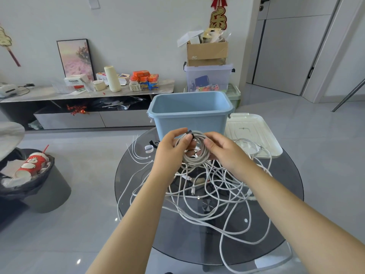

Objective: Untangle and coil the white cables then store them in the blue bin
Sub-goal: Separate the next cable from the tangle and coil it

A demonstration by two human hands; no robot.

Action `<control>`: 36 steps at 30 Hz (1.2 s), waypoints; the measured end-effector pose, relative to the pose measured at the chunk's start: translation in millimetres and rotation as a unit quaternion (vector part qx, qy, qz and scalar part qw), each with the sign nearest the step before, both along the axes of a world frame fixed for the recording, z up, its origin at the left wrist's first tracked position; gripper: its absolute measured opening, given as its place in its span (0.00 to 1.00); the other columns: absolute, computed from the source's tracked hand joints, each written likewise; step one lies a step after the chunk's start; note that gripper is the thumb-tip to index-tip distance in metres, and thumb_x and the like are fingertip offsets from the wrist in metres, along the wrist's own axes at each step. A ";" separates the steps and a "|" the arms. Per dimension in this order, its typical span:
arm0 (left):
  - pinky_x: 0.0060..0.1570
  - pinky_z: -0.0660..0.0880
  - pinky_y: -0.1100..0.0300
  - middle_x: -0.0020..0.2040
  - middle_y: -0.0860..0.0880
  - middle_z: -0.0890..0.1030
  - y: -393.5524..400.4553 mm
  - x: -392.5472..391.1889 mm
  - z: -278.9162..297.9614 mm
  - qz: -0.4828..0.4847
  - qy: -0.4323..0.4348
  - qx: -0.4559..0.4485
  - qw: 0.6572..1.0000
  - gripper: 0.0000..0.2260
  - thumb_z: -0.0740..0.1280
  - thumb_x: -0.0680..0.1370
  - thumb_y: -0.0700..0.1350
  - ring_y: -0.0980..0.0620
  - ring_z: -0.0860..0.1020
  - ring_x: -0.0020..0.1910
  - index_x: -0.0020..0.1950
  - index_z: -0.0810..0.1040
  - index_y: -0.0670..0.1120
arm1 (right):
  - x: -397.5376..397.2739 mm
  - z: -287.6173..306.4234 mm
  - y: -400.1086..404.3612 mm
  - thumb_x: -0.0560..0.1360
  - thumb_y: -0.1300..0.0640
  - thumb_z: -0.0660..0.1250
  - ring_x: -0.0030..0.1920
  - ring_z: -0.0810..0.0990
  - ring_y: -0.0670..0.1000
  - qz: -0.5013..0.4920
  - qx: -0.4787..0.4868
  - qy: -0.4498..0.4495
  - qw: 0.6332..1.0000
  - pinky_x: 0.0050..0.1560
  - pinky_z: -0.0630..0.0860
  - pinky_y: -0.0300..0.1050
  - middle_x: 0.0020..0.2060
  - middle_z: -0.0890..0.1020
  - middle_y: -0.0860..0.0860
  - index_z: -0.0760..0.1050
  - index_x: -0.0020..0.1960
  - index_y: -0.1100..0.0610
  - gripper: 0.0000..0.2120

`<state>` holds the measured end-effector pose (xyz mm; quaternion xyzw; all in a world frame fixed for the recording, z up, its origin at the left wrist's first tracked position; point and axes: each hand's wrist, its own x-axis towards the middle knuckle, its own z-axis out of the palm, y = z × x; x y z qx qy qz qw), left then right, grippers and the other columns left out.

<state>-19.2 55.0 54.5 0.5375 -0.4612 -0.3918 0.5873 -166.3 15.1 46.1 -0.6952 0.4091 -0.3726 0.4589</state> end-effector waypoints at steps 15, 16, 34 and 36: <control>0.48 0.78 0.54 0.44 0.45 0.82 -127.0 45.4 74.4 0.143 -0.181 0.013 0.973 0.13 0.74 0.71 0.42 0.46 0.81 0.43 0.54 0.78 0.42 | 61.0 65.6 -119.6 0.78 0.55 0.63 0.53 0.78 0.52 -0.158 -0.108 0.008 0.981 0.50 0.71 0.43 0.54 0.80 0.54 0.71 0.62 0.58 0.14; 0.47 0.76 0.56 0.44 0.47 0.81 -139.1 49.7 74.5 0.158 -0.197 0.004 0.968 0.12 0.74 0.71 0.42 0.47 0.80 0.44 0.53 0.79 0.42 | 66.6 66.2 -132.0 0.78 0.55 0.64 0.54 0.78 0.54 -0.156 -0.102 0.013 0.982 0.51 0.71 0.45 0.54 0.80 0.55 0.72 0.60 0.59 0.13; 0.44 0.72 0.57 0.46 0.42 0.81 -167.2 76.5 33.6 0.152 -0.376 0.069 0.912 0.10 0.60 0.81 0.43 0.42 0.78 0.47 0.53 0.80 0.44 | 90.7 38.6 -170.1 0.77 0.61 0.58 0.61 0.76 0.58 -0.146 -0.124 0.236 0.953 0.59 0.74 0.53 0.59 0.80 0.55 0.78 0.59 0.59 0.15; 0.43 0.72 0.58 0.47 0.43 0.81 -153.6 69.0 37.7 0.155 -0.370 0.063 0.914 0.12 0.59 0.81 0.43 0.44 0.78 0.47 0.57 0.80 0.43 | 85.2 40.0 -155.7 0.78 0.59 0.58 0.62 0.75 0.55 -0.138 -0.136 0.227 0.954 0.61 0.73 0.51 0.61 0.79 0.50 0.78 0.62 0.53 0.16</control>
